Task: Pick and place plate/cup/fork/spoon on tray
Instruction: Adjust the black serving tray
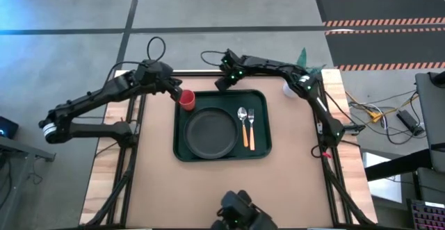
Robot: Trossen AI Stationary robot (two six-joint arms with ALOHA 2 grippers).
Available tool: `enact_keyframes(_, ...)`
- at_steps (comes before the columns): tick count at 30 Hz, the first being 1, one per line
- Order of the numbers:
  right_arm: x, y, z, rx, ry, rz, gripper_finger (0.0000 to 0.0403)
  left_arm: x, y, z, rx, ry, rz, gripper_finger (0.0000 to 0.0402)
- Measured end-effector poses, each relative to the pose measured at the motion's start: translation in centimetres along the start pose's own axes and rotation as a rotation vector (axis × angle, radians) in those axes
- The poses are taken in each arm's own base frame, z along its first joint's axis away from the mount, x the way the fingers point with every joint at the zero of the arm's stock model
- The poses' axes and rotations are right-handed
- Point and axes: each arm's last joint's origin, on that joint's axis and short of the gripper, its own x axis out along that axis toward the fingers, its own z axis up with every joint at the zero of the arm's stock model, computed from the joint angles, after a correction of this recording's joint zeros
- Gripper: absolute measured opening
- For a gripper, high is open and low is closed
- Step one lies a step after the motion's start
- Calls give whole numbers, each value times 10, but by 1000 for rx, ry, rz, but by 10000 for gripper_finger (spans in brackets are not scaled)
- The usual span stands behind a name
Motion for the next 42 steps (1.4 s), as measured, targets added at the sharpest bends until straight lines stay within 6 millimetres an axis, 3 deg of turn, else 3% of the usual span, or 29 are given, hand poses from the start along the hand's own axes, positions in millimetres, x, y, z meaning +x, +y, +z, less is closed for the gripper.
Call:
enact_keyframes(7,12,19,5,-54,65,-14,8,-6,0,1,-1,-22,-6,0)
enact_keyframes(42,23,115,-49,-124,259,-41,8,2,2,-14,-22,62,-29,0)
